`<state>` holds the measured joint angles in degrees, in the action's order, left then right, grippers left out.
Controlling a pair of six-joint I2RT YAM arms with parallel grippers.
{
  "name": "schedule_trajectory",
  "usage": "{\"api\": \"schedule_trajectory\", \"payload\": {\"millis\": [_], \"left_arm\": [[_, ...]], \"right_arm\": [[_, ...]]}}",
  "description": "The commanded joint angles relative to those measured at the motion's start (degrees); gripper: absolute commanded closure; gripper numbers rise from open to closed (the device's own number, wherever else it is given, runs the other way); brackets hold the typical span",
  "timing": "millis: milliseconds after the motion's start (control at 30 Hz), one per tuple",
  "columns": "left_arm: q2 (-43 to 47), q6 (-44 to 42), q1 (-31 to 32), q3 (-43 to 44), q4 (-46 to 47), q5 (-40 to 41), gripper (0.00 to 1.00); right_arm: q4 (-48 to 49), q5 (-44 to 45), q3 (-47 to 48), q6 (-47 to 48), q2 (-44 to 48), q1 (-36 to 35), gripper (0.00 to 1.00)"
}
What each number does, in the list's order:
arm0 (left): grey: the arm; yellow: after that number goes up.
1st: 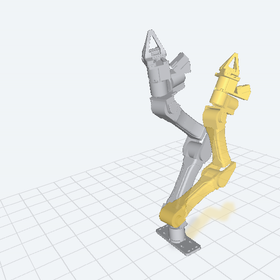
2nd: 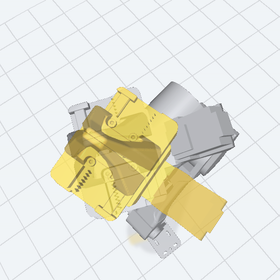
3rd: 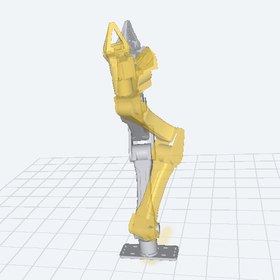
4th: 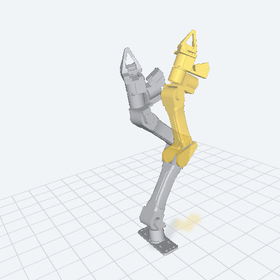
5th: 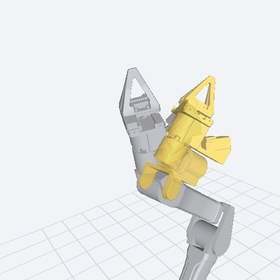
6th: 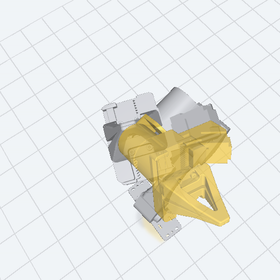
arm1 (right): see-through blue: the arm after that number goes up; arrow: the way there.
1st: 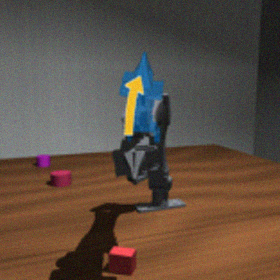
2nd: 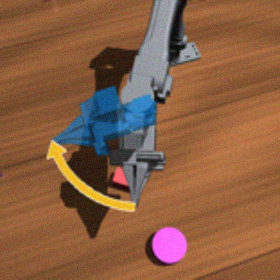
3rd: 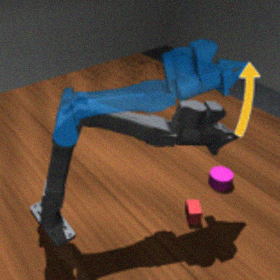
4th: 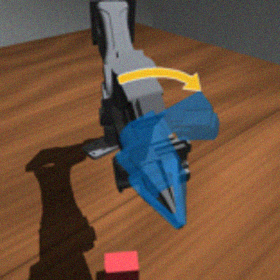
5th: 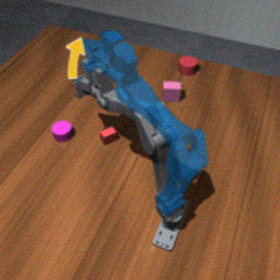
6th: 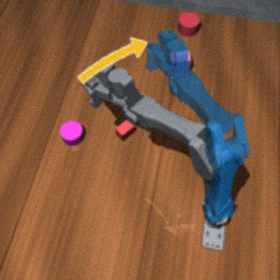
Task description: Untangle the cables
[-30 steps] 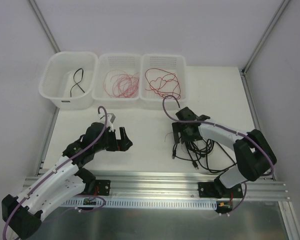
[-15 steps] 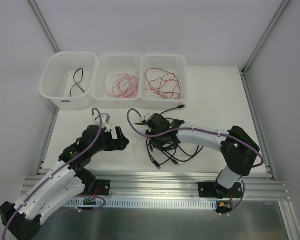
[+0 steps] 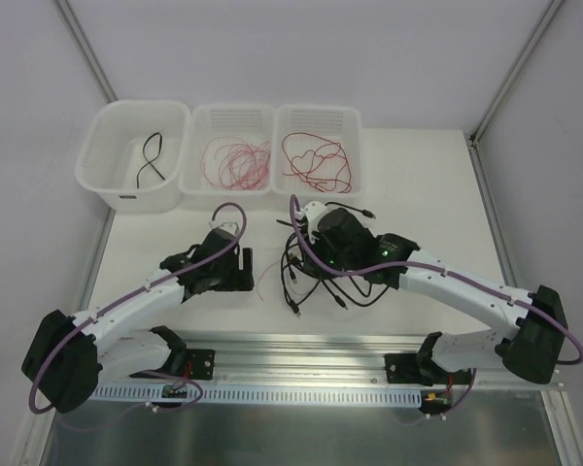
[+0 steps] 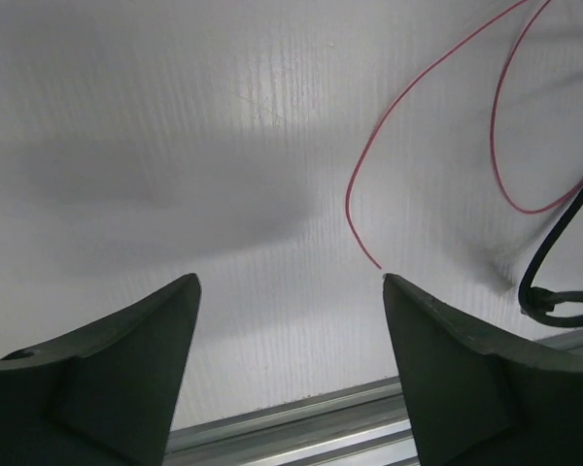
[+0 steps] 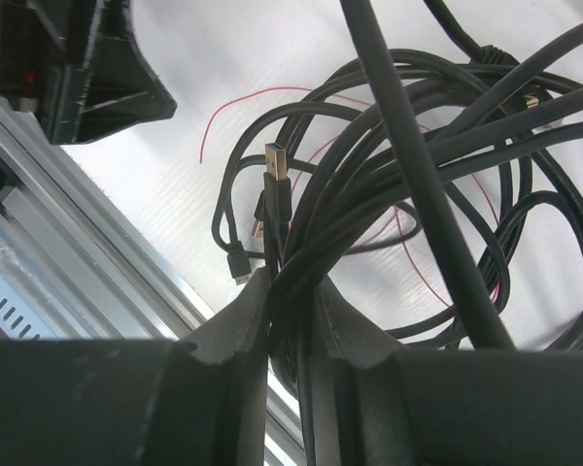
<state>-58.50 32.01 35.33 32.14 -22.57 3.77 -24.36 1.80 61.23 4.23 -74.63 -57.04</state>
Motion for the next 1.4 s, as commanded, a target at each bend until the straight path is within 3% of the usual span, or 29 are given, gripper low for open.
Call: {"api": "schedule_trajectory", "payload": {"millis": [0, 367, 567, 667, 700, 900, 1067, 1367], "left_arm": [[-4.59, -1.07, 2.98, 5.29, 2.97, 5.01, 0.29], [-18.92, -8.01, 6.85, 8.46, 18.77, 3.35, 0.35], [-27.52, -9.33, 8.35, 10.39, 21.51, 4.31, 0.40], [-31.58, -8.64, 9.05, 11.45, 21.60, 7.03, 0.48], [-32.37, -8.11, 9.14, 11.63, 21.60, 7.74, 0.56], [-36.15, -4.94, 9.32, 11.45, 21.42, 9.94, 0.71], [-36.95, -4.15, 9.23, 11.54, 21.07, 10.64, 1.00], [-33.09, -2.31, 7.74, 10.23, 17.30, 15.39, 1.00]], "right_arm": [[-0.51, 2.59, -0.94, 1.22, 5.28, 0.08, 0.99], [0.89, 1.71, -4.10, 1.48, 11.96, -0.01, 0.99], [2.30, 0.40, -5.42, 1.57, 13.54, 0.08, 0.99], [3.09, -0.31, -5.86, 1.40, 14.16, -0.01, 0.99], [3.09, -0.40, -5.86, 1.40, 14.42, 0.08, 0.99], [2.39, -0.22, -5.51, 1.57, 15.48, -0.01, 0.99], [1.77, 0.04, -5.16, 1.75, 16.18, 0.08, 0.99], [-2.88, 5.13, -4.90, 2.19, 19.34, 0.17, 0.99]]}}
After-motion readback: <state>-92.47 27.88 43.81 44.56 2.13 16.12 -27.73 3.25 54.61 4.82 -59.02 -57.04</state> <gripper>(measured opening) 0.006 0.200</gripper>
